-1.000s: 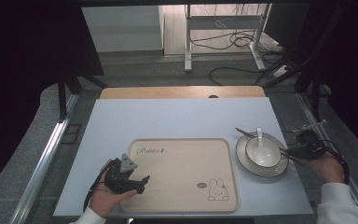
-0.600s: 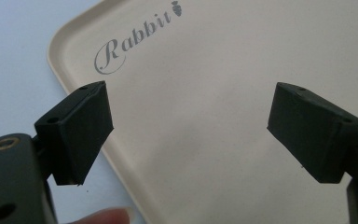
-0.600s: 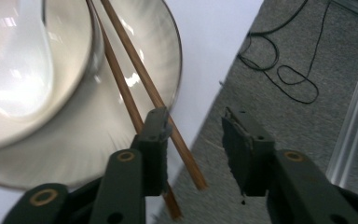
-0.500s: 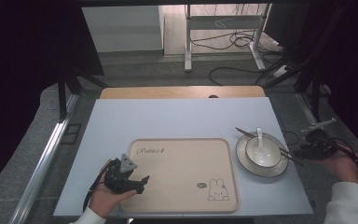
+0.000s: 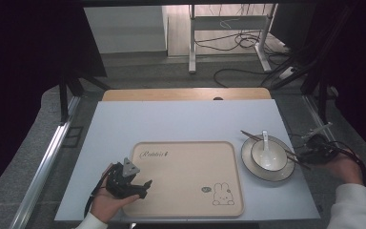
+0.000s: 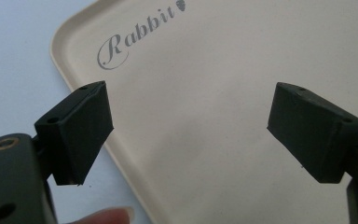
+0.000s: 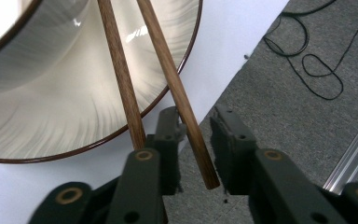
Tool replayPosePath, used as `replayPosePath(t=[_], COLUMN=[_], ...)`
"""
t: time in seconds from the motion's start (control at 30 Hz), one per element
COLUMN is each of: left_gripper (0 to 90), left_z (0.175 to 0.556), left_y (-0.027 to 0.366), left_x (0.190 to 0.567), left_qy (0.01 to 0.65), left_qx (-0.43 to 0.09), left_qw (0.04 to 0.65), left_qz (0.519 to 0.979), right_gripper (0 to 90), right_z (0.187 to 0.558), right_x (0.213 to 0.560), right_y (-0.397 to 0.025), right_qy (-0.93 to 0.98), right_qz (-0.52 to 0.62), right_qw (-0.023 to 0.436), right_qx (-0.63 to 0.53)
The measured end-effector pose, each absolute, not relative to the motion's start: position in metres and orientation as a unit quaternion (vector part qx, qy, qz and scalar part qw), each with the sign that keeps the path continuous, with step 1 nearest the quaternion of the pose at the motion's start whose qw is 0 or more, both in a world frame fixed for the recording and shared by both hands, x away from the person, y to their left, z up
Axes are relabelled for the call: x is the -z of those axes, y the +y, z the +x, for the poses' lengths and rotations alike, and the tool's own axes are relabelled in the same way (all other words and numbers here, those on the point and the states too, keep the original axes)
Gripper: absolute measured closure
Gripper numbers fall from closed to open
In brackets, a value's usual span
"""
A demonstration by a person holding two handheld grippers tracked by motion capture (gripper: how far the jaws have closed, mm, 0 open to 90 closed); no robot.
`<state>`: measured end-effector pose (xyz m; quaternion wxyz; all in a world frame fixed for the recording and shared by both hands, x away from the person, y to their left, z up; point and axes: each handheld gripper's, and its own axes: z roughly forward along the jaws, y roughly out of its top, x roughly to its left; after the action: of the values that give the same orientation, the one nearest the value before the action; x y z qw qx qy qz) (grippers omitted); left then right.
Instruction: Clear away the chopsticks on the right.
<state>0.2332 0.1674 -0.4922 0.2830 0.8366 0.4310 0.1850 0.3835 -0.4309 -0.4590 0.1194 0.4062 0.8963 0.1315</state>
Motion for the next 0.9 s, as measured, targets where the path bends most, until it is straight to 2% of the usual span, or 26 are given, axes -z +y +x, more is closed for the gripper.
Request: replayPosePath(t=[0.17,0.47,0.73,0.9], left_gripper=[13.8,13.7,13.8,13.8], left_z=[0.232,0.233,0.233,0.234], left_y=[0.169,0.17,0.171,0.17], left_x=[0.49,0.491,0.489,0.488], left_qy=[0.433,0.434,0.435,0.433], left_qx=[-0.189,-0.19,-0.192,-0.193], left_qw=[0.285,0.288,0.29,0.292], left_qz=[0.834,0.832,0.831,0.831], right_gripper=[80.9,83.2,83.3,83.2], right_z=[0.384,0.38,0.362,0.34], right_x=[0.463,0.454,0.424,0.395], right_y=[-0.428,-0.429,-0.429,-0.403], right_qy=[0.905,0.897,0.865,0.85], right_qz=[0.39,0.396,0.427,0.421], right_qw=[0.113,0.13,0.158,0.172], right_qx=[-0.13,-0.145,-0.21,-0.267])
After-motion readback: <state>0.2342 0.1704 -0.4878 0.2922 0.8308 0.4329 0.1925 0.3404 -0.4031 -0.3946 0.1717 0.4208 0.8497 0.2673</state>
